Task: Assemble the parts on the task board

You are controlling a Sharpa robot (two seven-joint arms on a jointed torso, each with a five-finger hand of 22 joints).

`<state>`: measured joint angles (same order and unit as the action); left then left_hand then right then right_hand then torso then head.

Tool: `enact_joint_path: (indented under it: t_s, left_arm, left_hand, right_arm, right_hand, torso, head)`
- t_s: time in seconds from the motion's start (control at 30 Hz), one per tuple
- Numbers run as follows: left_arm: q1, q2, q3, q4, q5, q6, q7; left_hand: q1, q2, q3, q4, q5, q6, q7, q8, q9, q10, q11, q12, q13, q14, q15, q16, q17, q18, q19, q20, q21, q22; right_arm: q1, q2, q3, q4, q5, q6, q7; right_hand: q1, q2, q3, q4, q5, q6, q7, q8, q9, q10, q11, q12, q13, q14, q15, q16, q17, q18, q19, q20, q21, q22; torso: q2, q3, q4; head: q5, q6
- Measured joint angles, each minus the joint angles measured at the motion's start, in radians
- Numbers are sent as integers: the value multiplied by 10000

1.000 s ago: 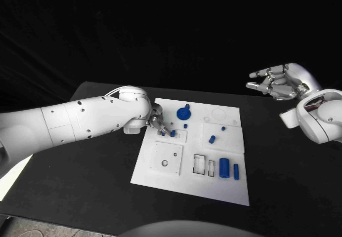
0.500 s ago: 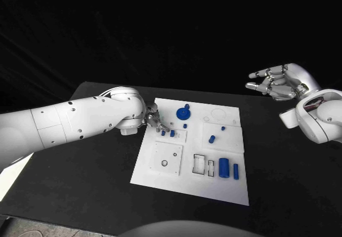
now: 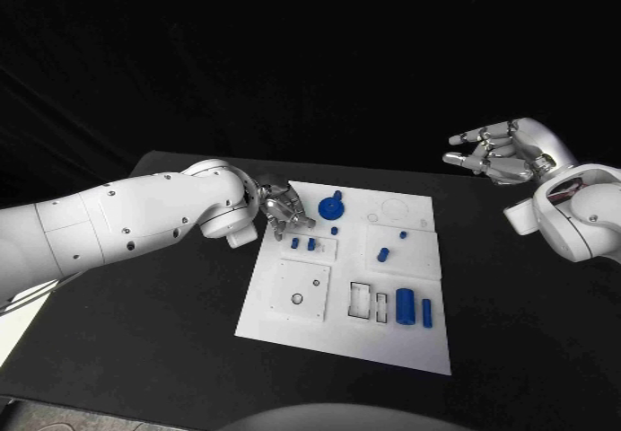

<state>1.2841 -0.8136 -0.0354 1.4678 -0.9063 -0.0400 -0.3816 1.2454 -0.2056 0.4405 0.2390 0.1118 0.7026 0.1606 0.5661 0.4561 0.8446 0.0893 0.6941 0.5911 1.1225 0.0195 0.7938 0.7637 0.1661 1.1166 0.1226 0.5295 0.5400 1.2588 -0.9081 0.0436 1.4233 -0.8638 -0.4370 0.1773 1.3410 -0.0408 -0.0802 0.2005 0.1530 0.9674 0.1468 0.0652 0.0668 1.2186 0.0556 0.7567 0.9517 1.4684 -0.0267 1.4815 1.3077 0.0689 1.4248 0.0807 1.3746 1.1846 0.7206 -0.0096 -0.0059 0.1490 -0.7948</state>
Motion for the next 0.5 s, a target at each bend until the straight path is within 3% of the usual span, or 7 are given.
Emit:
enact_joint_path:
  t_s: [0.07,0.23,0.3,0.43,0.5]
  left_arm:
    - [-1,72,-18,4,-147,-312,500]
    - [-47,374,-108,-11,-1057,-1040,1349]
    - [-121,583,-144,-77,-1676,-1417,1703]
    - [-211,948,-175,-266,-2852,-1936,2179]
    - [-227,1124,-186,-391,-3448,-2095,2338]
  left_hand:
    - [509,-119,458,-238,0,184,0,-174,-306,21,20,-414,-512,43,31,-210,-256,137,168,-12,-256,-240]
    - [1121,-469,898,-638,-174,658,-109,-828,-1151,266,-40,-1321,-1684,660,-99,-274,-575,137,886,-159,-380,-491]
    - [1207,-549,868,-776,-295,945,-172,-1067,-1462,430,-99,-1553,-2071,1130,-191,135,-406,137,1299,-216,-290,-485]
    - [1388,-602,808,-958,-375,1652,-359,-1652,-2135,840,-216,-2012,-2897,2624,-332,2881,2050,137,2240,-390,281,-190]
    - [1388,-603,753,-1013,-375,1872,-428,-1868,-2350,995,-271,-2162,-3176,3102,-396,3954,3114,137,2678,-447,1068,539]
  right_arm:
    - [-12,3,-1,-9,3,1,0]
    - [-30,15,-2,-27,9,1,0]
    - [-36,24,-3,-35,11,2,0]
    - [-45,58,-3,-46,15,5,0]
    - [-53,66,-3,-47,17,8,0]
  right_hand:
    - [0,0,-10,10,0,0,0,0,0,0,0,0,0,0,0,0,0,0,0,0,0,0]
    - [0,0,-10,10,0,0,0,0,0,0,0,0,-12,0,0,0,-1,0,0,0,0,0]
    - [0,0,-10,10,0,0,0,0,0,0,0,0,-11,0,0,0,-1,0,0,0,0,0]
    - [0,0,-9,9,0,0,0,0,0,0,0,0,-11,0,0,0,-1,1,0,0,0,0]
    - [0,0,-9,9,0,0,0,0,0,0,0,0,-11,0,0,0,-1,0,0,0,0,0]
  torso:
    - [0,-1,1]
    - [4,-4,5]
    - [4,-5,5]
    - [3,-12,-9]
    - [3,-12,-14]
  head:
    - [-8,38]
    - [-70,91]
    - [-95,104]
    - [-152,151]
    - [-175,169]
